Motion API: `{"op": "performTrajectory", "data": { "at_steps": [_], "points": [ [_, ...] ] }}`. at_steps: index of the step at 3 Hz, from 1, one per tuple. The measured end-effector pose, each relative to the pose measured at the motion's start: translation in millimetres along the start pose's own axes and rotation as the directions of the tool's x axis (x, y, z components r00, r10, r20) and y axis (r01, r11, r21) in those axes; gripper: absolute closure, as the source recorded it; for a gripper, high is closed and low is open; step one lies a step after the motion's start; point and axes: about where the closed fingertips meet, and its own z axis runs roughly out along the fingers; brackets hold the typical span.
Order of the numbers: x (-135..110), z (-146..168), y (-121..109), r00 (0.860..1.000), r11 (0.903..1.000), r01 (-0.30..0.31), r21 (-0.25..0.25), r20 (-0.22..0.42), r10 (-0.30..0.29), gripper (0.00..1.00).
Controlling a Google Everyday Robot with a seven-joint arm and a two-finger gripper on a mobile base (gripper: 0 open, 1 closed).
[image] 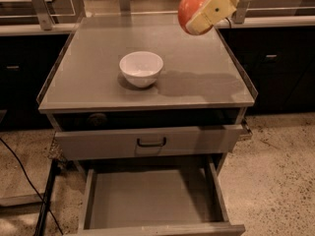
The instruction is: Place apple into middle drawer
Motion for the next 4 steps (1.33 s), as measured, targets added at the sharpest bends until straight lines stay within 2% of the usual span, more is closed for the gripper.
{"op": "performTrajectory", "data": {
  "at_steps": [1,2,3,4],
  "points": [
    [18.9,-10.4,35.2,0.999,0.9982,-0.045,-0.040,0.018,0.046,1.00],
    [16.9,-26.6,87.9,0.994,0.9989,-0.024,-0.041,0.105,0.029,1.00],
    [10.5,-23.0,130.9,0.976,0.9997,0.024,-0.002,0.214,-0.023,1.00],
    [42.0,23.8,166.9,0.970,0.9994,0.029,0.018,0.240,-0.032,1.00]
  ]
}}
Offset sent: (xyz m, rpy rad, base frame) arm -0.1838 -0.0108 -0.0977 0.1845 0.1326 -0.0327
